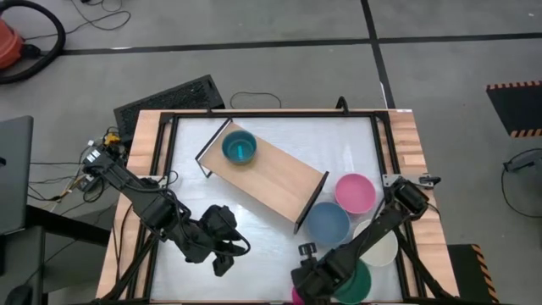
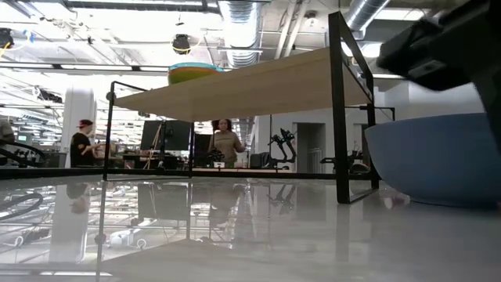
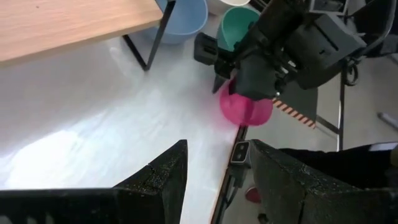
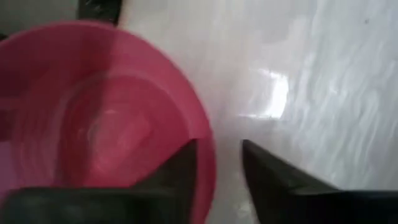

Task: Place and stack bowls onto a shelf
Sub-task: Stack the light pink bowl on the top of the light blue bowl on the shelf

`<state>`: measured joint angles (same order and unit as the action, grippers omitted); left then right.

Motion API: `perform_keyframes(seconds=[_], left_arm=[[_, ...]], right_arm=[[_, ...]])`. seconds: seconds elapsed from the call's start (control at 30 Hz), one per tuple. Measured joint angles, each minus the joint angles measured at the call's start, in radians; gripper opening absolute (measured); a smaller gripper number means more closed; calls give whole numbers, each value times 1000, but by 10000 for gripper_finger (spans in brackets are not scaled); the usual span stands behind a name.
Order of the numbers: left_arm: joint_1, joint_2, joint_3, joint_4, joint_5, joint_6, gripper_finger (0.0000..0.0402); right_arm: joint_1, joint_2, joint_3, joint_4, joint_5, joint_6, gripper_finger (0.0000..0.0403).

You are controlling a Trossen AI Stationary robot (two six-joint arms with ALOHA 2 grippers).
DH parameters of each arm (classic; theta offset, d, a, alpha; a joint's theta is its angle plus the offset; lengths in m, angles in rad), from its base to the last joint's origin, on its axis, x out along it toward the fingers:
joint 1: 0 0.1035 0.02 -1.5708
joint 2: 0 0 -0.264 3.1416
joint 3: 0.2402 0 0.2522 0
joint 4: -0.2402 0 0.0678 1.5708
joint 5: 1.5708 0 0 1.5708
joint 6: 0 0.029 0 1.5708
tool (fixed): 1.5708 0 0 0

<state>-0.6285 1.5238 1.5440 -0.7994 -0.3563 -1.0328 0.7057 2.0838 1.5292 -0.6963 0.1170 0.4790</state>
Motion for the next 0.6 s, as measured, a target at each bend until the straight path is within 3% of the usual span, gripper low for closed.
perform_keyframes(seconds=[0.07,0.1,0.43,0.6], left_arm=[[0,0,0,1,-5,0,157],[0,0,0,-1,-13,0,157],[0,0,0,-5,-88,3,157],[8,0,-10,-3,-216,-96,157]], right_arm=[[-17,0,0,-18,-19,2,44],[-25,-5,0,-18,-25,2,27],[-89,-129,94,-154,76,22,24],[-131,-173,172,-197,289,71,24]])
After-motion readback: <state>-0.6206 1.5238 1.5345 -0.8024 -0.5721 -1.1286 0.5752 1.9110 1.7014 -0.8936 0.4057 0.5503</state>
